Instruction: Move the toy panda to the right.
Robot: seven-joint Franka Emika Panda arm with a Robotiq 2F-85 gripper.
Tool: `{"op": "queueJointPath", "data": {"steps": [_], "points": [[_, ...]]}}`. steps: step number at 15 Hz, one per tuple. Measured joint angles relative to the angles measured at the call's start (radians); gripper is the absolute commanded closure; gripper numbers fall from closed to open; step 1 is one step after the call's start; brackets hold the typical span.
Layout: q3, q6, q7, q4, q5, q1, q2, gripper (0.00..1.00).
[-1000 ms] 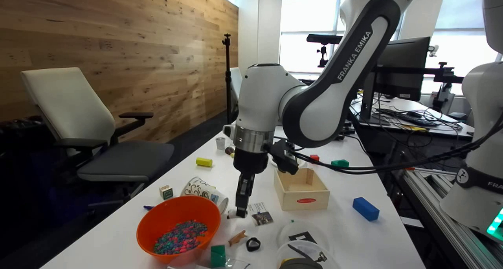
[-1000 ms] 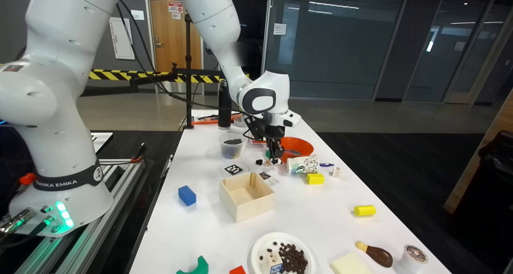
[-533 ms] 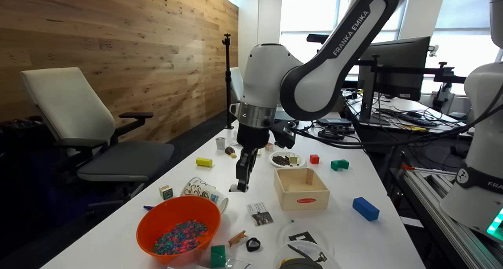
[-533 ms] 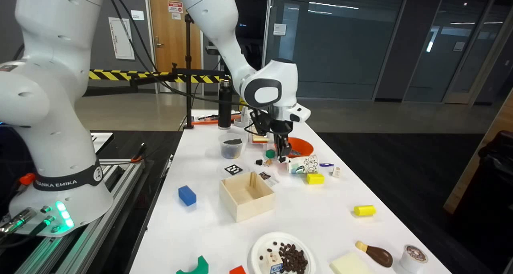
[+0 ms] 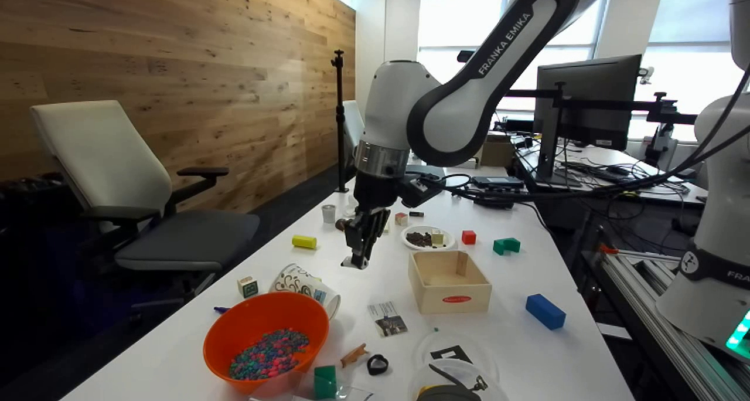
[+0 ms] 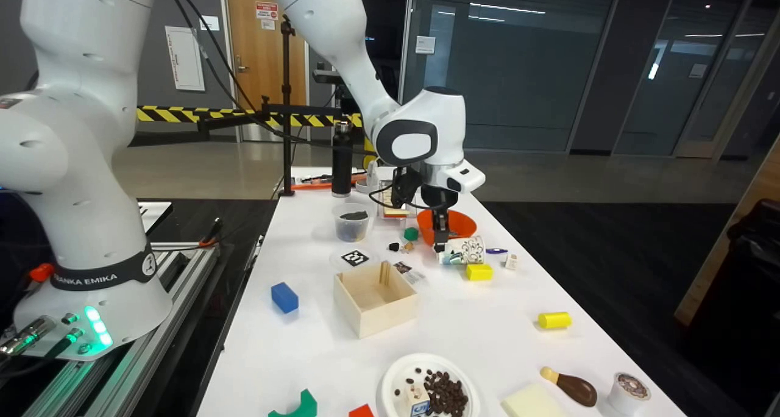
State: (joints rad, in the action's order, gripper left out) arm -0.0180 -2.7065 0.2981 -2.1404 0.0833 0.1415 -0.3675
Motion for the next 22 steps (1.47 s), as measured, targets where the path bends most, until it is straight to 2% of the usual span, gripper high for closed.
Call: {"op": "queueJointPath", "data": {"steps": [11, 22], "points": [[0.067, 0.0, 0.256, 0.064, 0.004, 0.006, -0.02, 0.93], [0.099, 0.001, 0.457, 0.173, 0.005, 0.017, -0.136, 0.93]]}}
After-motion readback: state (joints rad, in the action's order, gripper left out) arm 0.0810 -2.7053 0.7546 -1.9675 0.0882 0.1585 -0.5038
